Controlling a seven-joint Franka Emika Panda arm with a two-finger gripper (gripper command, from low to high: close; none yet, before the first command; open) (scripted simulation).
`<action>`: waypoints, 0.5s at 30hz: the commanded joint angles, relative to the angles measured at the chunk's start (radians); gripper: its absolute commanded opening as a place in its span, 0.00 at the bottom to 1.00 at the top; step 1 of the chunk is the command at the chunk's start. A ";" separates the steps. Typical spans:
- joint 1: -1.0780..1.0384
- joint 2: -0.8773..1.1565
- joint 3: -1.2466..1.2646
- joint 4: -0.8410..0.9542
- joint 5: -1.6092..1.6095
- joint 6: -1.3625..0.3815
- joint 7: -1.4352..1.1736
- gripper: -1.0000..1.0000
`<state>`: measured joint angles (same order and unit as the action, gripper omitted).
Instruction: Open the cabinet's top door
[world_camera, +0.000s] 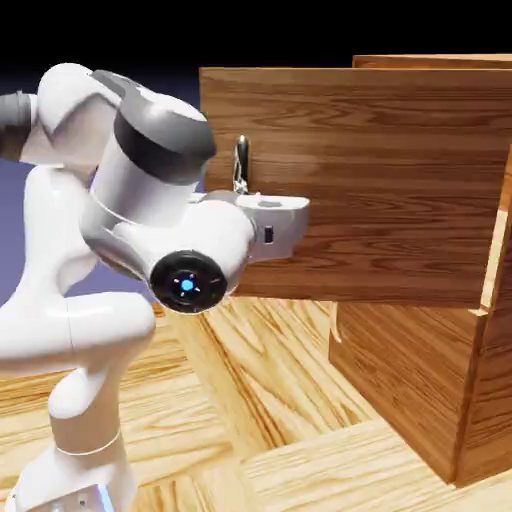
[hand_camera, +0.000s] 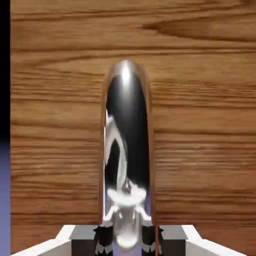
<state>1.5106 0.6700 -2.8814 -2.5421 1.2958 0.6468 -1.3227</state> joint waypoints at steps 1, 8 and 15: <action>0.000 -0.036 0.000 0.028 -0.028 -0.006 -0.020 0.00; 0.015 -0.290 0.004 0.245 -0.206 -0.053 -0.136 0.00; 0.041 -0.538 0.022 0.495 -0.346 -0.112 -0.197 0.00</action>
<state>1.5526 0.1324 -2.8600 -2.0469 0.9490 0.5343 -1.5202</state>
